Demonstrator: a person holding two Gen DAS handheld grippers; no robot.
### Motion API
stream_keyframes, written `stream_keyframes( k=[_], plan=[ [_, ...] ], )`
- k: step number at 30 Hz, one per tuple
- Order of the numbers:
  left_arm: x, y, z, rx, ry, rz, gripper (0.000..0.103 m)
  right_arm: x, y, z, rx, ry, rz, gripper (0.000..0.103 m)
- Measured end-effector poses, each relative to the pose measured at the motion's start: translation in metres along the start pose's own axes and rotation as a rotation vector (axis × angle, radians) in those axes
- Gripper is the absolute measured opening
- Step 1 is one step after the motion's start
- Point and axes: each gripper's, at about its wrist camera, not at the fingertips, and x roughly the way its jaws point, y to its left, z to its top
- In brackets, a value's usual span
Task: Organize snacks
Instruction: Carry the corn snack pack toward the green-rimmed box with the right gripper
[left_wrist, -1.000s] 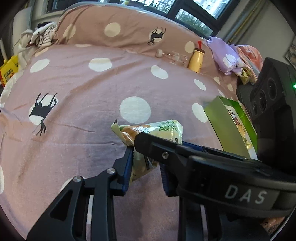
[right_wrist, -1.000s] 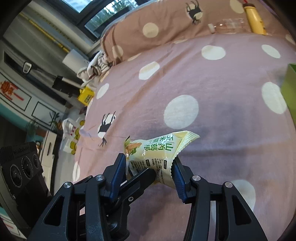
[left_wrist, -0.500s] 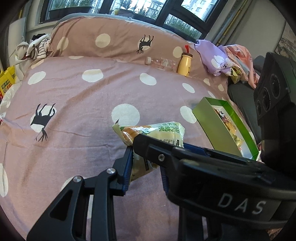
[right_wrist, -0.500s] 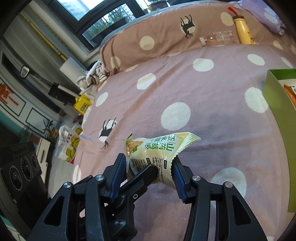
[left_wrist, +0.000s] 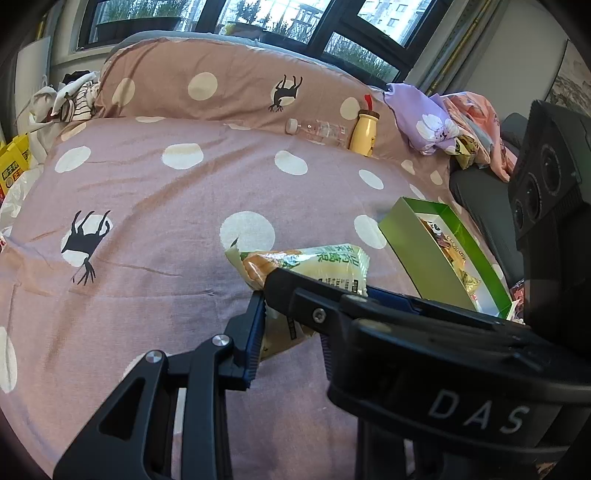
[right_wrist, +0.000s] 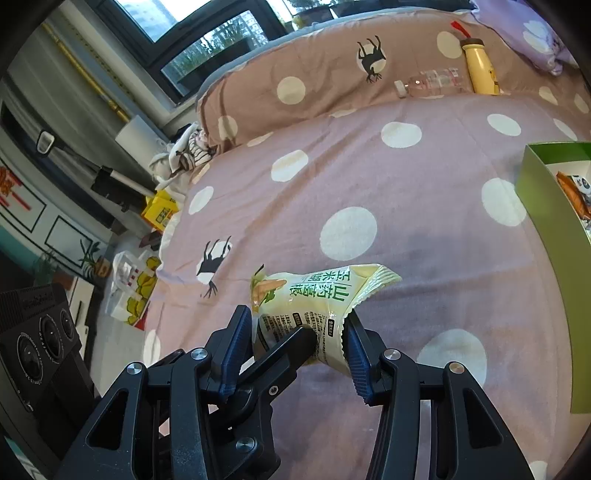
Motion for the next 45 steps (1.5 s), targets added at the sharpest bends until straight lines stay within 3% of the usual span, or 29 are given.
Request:
stream_keyframes(
  k=[15,25,31,45],
  plan=[
    [0.0,-0.012,-0.002,0.032,0.005,0.01,0.026,-0.007,-0.008,-0.003,0.019,0.014,0.013,0.053],
    [0.002,-0.036,0.008,0.029,-0.024,0.084,0.026,-0.017,-0.029,0.011,0.001,0.019,0.094,0.053],
    [0.007,-0.058,0.02,0.044,-0.065,0.068,0.027,-0.033,-0.039,0.025,-0.052,-0.01,0.086,0.053],
    [0.034,-0.109,0.029,0.152,-0.046,0.04,0.027,-0.057,-0.091,0.033,0.019,-0.08,0.088,0.054]
  ],
)
